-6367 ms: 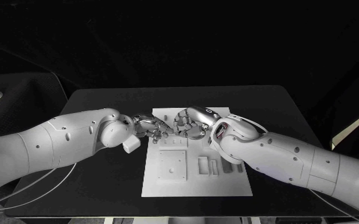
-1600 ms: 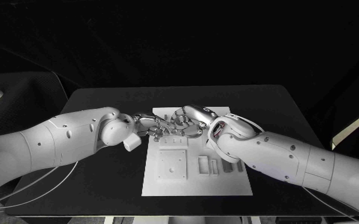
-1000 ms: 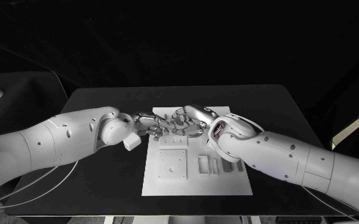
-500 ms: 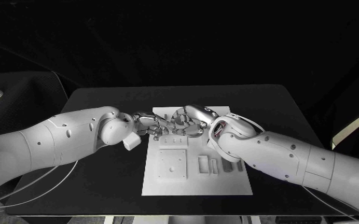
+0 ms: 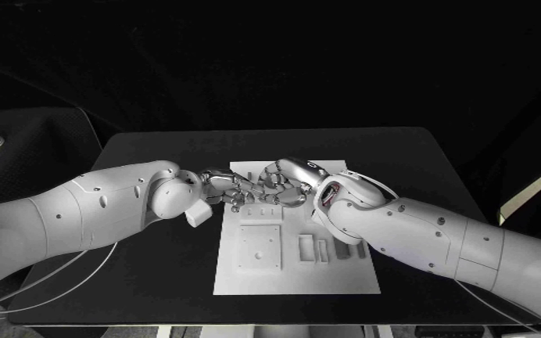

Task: Assemble the parts on the task board

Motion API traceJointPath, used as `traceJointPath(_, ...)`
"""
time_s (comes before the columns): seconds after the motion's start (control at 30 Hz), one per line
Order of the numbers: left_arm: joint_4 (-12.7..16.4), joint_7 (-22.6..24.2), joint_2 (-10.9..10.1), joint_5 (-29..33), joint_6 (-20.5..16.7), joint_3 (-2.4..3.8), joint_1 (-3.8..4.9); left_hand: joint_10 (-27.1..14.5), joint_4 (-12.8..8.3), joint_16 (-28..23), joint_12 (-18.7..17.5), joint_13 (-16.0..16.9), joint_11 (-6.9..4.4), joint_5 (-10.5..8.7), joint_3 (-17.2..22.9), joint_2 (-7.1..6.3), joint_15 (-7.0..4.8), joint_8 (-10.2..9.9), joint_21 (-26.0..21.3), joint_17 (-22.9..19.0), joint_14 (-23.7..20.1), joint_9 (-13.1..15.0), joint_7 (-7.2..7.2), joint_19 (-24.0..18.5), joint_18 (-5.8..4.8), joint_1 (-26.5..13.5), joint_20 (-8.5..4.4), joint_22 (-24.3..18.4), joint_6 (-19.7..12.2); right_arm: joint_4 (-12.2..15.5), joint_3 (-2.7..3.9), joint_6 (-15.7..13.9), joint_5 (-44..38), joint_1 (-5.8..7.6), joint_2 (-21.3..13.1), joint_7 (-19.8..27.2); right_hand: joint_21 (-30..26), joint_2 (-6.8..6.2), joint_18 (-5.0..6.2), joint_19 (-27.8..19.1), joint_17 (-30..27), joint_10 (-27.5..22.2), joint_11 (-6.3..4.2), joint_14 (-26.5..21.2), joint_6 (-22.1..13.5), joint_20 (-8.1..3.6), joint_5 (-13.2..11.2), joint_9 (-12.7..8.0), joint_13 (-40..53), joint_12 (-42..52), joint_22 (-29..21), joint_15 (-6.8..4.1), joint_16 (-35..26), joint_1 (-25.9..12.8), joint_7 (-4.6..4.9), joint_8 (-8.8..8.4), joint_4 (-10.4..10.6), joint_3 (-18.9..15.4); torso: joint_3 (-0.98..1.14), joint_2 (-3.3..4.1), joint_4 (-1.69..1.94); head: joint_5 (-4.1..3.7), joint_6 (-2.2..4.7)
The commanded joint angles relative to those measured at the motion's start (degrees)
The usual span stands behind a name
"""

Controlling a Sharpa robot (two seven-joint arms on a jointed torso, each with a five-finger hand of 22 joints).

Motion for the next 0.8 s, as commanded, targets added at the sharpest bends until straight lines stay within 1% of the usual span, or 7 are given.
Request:
traceJointPath(0.03, 0.1, 0.6, 0.1, 0.4, 0.7, 0.07, 0.07, 0.5, -0.1, 0.3, 0.3, 0.0, 0.12, 0.2, 0.3, 0.78, 0.0, 1.1, 0.2, 0.1, 0.6, 2.0, -1.35, 0.4, 1.07, 0.5, -0.14, 0.1, 1.8, 0.1, -0.01, 0.7, 0.3, -0.05, 0.1, 0.9, 5.9, 0.78, 0.68, -0.1, -0.1, 0.2, -0.08, 0.2, 0.9, -0.09, -0.1, 0.1, -0.1, 0.4, -0.1, -0.36, 0.1, 0.0, 0.15, 0.28, 0.2, 0.3, 0.0, 0.0, 0.01, 0.01, 0.01)
traceJointPath(0.27, 0.1, 0.5, 0.0, 0.3, 0.5, 0.07, 0.07, 0.5, -0.1, 0.4, 0.3, 0.0, 0.12, 0.19, 0.4, 0.78, -0.01, 1.1, 0.2, 0.1, 0.6, 2.0, -1.34, 0.4, 1.08, 0.5, -0.14, 0.1, 1.8, -0.1, -0.01, 0.4, 0.3, -0.05, 0.0, 1.0, 6.0, 1.82, 0.72, 0.1, -0.1, 0.5, -0.14, 0.4, 2.2, -0.1, -0.1, 0.3, -0.1, 0.5, -0.1, -0.41, 0.2, 0.2, 0.01, 0.8, 0.4, 1.2, 0.0, 0.01, 0.0, 0.0, -0.06)
traceJointPath(0.33, 0.2, 0.4, 0.0, 0.3, 0.3, 0.07, 0.07, 0.5, -0.1, 0.4, 0.2, 0.0, 0.12, 0.19, 0.4, 0.75, -0.02, 1.1, 0.2, 0.1, 0.6, 2.0, -1.34, 0.4, 1.08, 0.5, -0.14, 0.1, 1.7, -0.1, -0.01, 0.2, 0.3, -0.05, 0.0, 1.0, 6.1, 2.34, 0.74, 0.2, -0.1, 0.7, -0.18, 0.5, 3.1, -0.11, -0.1, 0.5, -0.2, 0.6, -0.1, -0.45, 0.2, 0.3, -0.11, 1.18, 0.5, 1.6, 0.01, 0.0, 0.0, 0.04, -0.07)
traceJointPath(0.47, 0.2, 0.2, 0.0, 0.3, 0.0, 0.07, 0.07, 0.4, -0.2, 0.4, 0.1, 0.0, 0.18, 0.15, 0.4, 0.53, -0.04, 0.9, 0.2, 0.1, 0.6, 1.9, -1.26, 0.4, 1.08, 0.6, -0.13, 0.1, 1.6, -0.1, -0.01, 0.0, 0.3, -0.05, 0.0, 1.0, 6.2, 2.71, 0.76, 0.3, -0.1, 1.0, -0.22, 0.7, 4.0, -0.12, -0.1, 0.7, -0.2, 0.7, -0.1, -0.49, 0.3, 0.4, -0.27, 1.59, 0.6, 2.1, 0.02, 0.0, 0.0, 0.04, -0.05)
traceJointPath(0.57, 0.2, 0.1, 0.0, 0.3, -0.2, 0.07, 0.07, 0.1, -0.2, 0.5, -0.2, -0.2, 0.4, 0.1, 0.3, -0.12, -0.07, 0.6, 0.3, 0.2, 0.7, 1.8, -1.0, 0.4, 1.05, 0.4, -0.09, 0.1, 1.0, -0.1, -0.01, 0.0, 0.2, -0.05, 0.0, 0.9, 6.2, 2.79, 0.77, 0.4, -0.1, 1.1, -0.24, 0.7, 4.5, -0.12, -0.1, 0.8, -0.3, 0.7, 0.0, -0.51, 0.4, 0.4, -0.36, 1.79, 0.6, 2.2, 0.02, -0.01, 0.0, 0.02, -0.04)
traceJointPath(0.73, 0.3, -0.5, 0.0, 0.3, -0.9, 0.07, 0.07, -1.1, 0.2, 0.5, -1.2, -0.6, 1.03, 0.06, -0.5, -1.97, -0.07, -0.5, 0.4, 0.4, 0.7, 1.4, -0.28, 0.4, 0.99, -0.8, -0.02, 0.1, -0.5, -0.1, -0.01, -0.1, 0.2, -0.05, 0.0, 0.9, 6.3, 2.76, 0.8, 0.4, -0.2, 1.3, -0.28, 0.9, 5.1, -0.13, -0.1, 1.0, -0.3, 0.7, 0.0, -0.55, 0.4, 0.5, -0.48, 2.1, 0.5, 2.4, 0.01, 0.01, 0.0, 0.03, -0.08)
traceJointPath(0.8, 0.3, -0.7, 0.0, 0.3, -1.3, 0.07, 0.07, -1.3, 0.2, 0.5, -1.4, -0.7, 1.18, 0.06, -0.8, -2.41, -0.05, -0.8, 0.4, 0.4, 0.6, 1.3, -0.15, 0.3, 0.99, -1.1, -0.02, 0.1, -1.0, -0.1, -0.01, -0.1, 0.2, -0.05, 0.0, 0.9, 6.3, 2.77, 0.8, 0.5, -0.2, 1.3, -0.29, 0.9, 5.2, -0.13, -0.1, 1.0, -0.3, 0.7, 0.0, -0.56, 0.4, 0.5, -0.49, 2.14, 0.5, 2.4, -0.01, 0.01, -0.01, 0.01, -0.08)
